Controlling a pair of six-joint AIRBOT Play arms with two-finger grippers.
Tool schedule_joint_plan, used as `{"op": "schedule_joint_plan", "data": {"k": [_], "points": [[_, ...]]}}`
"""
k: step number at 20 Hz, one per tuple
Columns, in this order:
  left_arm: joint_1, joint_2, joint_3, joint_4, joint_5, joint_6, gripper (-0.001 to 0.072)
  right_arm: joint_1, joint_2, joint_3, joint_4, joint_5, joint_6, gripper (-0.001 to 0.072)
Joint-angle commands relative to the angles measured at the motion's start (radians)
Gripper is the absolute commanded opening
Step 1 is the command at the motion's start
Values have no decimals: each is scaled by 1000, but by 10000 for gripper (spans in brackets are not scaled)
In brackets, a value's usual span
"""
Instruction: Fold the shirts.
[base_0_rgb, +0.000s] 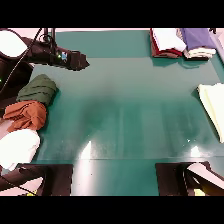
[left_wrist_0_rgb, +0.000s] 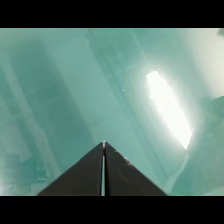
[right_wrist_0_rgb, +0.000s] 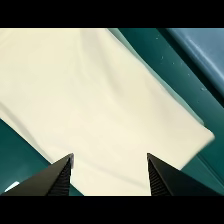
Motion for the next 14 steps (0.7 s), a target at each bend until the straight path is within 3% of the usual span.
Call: {"op": "schedule_joint_plan", "data": {"k": [1,6,13,14], "points": [[0,-1,0,-1,4,3,21,-11,51,-1,51,3,29,541],[0,0,0,-2,8,2,22,267,113,5,380,0,30,540],[0,0,0,-3,8,2,21,900,140,5,373,-33,29,490],[0,0,0,-3,8,2,22,966,140,5,373,-51,29,407]]}}
